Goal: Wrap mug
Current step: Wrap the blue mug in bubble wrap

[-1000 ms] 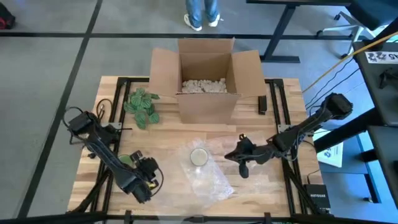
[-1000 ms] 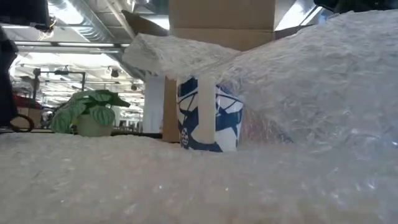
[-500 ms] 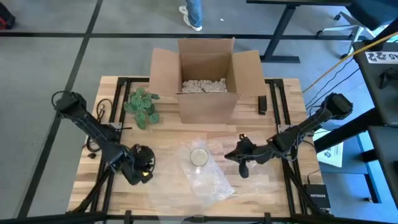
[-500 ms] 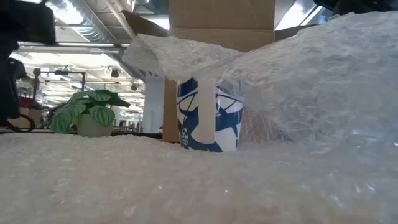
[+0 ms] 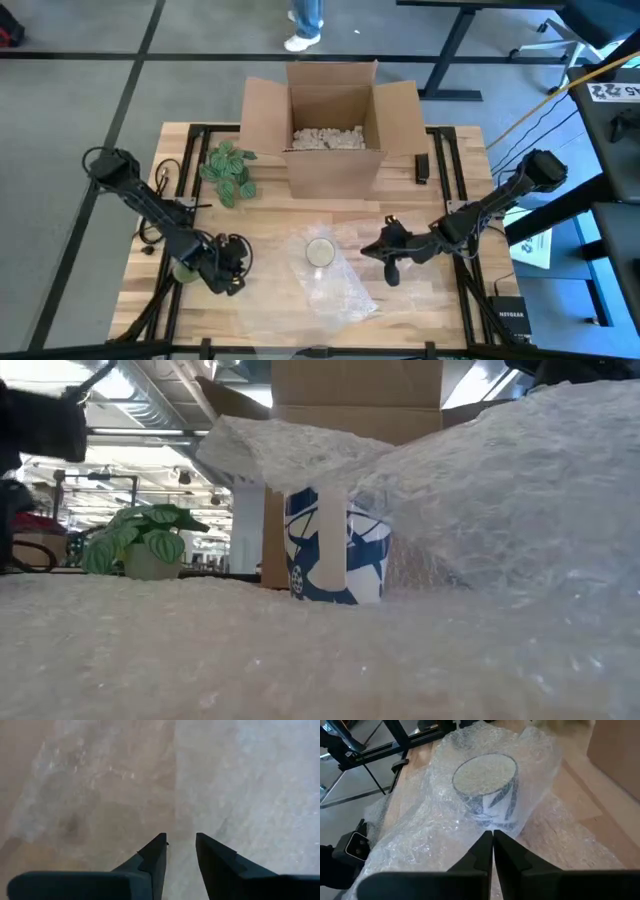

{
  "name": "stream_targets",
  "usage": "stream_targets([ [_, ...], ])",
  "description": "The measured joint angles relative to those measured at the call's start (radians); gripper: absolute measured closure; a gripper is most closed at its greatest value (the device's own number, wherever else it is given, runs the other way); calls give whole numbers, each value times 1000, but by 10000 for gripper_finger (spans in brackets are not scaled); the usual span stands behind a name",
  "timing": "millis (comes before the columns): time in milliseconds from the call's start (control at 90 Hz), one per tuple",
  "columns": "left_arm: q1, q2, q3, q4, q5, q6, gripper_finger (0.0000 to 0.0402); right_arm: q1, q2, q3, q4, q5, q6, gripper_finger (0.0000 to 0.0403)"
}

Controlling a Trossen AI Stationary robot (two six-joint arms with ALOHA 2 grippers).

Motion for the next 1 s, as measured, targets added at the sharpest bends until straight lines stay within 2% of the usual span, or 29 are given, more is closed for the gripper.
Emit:
stream_targets([
  [178,0,0,-25,122,36,35,314,0,0,0,0,0,0,403],
  [333,0,0,-25,238,64,148,319,0,0,0,0,2,0,403],
  [589,0,0,-25,260,63,181,395,0,0,0,0,2,0,403],
  [789,24,0,-25,282,41,219,401,0,0,0,0,2,0,403],
  [1000,99,-2,-25,462,32,403,401,0,0,0,0,2,-4,403],
])
